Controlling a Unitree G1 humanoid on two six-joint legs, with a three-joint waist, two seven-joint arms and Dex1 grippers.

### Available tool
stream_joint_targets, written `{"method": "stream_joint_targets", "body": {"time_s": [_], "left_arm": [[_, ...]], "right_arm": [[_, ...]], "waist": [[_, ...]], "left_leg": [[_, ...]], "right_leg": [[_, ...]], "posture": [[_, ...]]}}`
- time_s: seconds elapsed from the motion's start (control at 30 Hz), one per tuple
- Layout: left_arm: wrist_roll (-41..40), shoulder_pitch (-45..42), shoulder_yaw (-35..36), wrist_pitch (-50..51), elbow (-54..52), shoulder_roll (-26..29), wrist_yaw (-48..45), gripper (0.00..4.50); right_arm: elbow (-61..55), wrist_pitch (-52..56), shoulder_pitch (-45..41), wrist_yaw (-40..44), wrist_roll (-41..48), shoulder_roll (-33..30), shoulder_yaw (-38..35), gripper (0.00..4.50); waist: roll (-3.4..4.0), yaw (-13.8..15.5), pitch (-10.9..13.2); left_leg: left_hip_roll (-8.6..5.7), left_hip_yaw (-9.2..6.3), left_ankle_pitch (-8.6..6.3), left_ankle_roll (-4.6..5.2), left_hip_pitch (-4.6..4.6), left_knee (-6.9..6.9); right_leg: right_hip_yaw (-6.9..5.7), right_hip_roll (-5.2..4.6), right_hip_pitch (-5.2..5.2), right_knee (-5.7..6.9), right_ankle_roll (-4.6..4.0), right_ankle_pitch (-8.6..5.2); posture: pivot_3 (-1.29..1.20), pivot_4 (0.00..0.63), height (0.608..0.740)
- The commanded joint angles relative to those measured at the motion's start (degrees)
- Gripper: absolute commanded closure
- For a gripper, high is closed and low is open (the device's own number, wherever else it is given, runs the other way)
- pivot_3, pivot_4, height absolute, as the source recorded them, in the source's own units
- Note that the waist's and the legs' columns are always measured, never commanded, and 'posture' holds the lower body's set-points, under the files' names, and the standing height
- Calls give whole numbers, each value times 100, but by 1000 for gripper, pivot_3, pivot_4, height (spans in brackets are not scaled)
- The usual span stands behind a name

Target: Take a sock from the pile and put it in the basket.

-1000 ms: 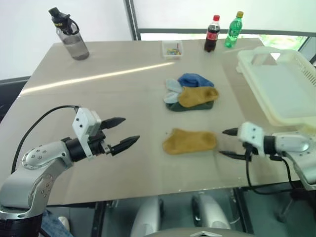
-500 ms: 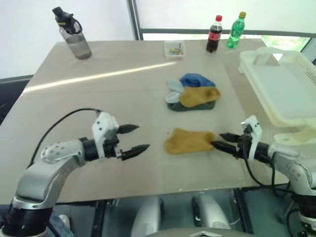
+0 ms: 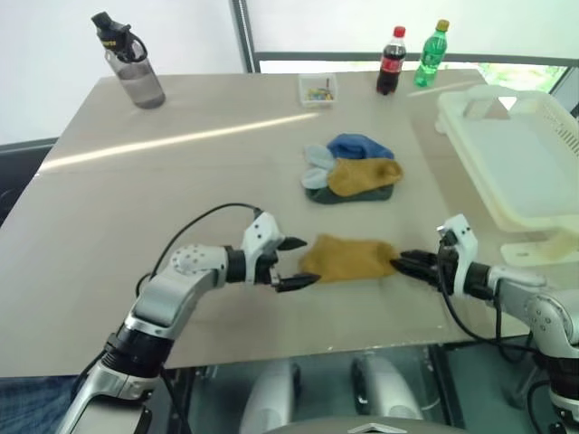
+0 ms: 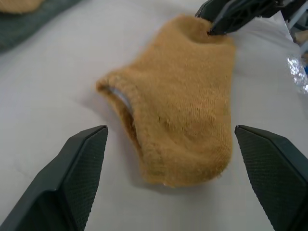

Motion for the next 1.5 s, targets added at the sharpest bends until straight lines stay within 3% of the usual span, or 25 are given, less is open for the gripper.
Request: {"method": "stream_joint_targets", "body": {"time_s": [0.03,0.2,0.4,0.63,0.73,0.83,1.1,1.47,1.5], "left_arm": [[120,-66,-64,-191,6,-2,-169,0],[259,-70,-123,-227,46,-21,-284,0],[384,-110,-150,-375,116,-192,-275,0],[85,-131,135,-192,-100,-302,-221,0],[3,-143,267,-150,-170,-302,-186,0],[-123,-144,457,-97,-257,-292,-151,0],[-288,52,1021,-224,-413,-5,-203,0],[-668,394,1733,-88,-924,797,-476,0],[-718,383,1771,-39,-974,826,-443,0]], "right_arm": [[-231,8,-19,-60,101,1,-78,4354],[-249,-3,-18,-106,178,45,-121,4443],[-280,140,-145,-182,848,142,-850,4443],[-459,593,-652,-222,2822,-204,-2104,4443],[-524,820,-987,-755,3984,-188,-2066,4443],[-729,942,-1192,-1409,4626,-65,-1401,4443],[243,1495,-1635,-3744,3477,1159,595,4443],[1315,1651,-2086,-4183,2346,2250,852,4443],[1354,1638,-2101,-4196,2314,2371,800,3911]], "waist": [[0,2,0],[0,7,0],[0,17,0],[1,-2,1],[1,-21,1],[0,-16,0],[-3,-51,-1],[-5,-135,-3],[-5,-144,-3]], "left_leg": [[0,0,0,0,0,0],[0,-1,0,0,-1,0],[1,-1,0,0,-1,1],[1,-4,0,0,-4,0],[11,-3,0,0,-1,0],[13,-6,0,0,-1,0],[15,-3,0,0,-6,0],[22,-6,0,0,-8,-2],[22,-8,0,0,-2,-2]], "right_leg": [[0,0,0,0,0,0],[-1,-1,0,-1,0,0],[0,-1,1,-1,0,0],[-1,-2,0,-2,0,1],[0,7,0,0,0,1],[-2,11,0,2,-1,0],[1,6,-6,1,-2,1],[-1,2,-10,1,-2,1],[1,4,-10,6,-2,1]], "posture": [[0,150,740],[0,150,740],[0,150,740],[0,150,740],[0,150,740],[0,150,740],[0,150,740],[0,150,740],[0,150,740]]}}
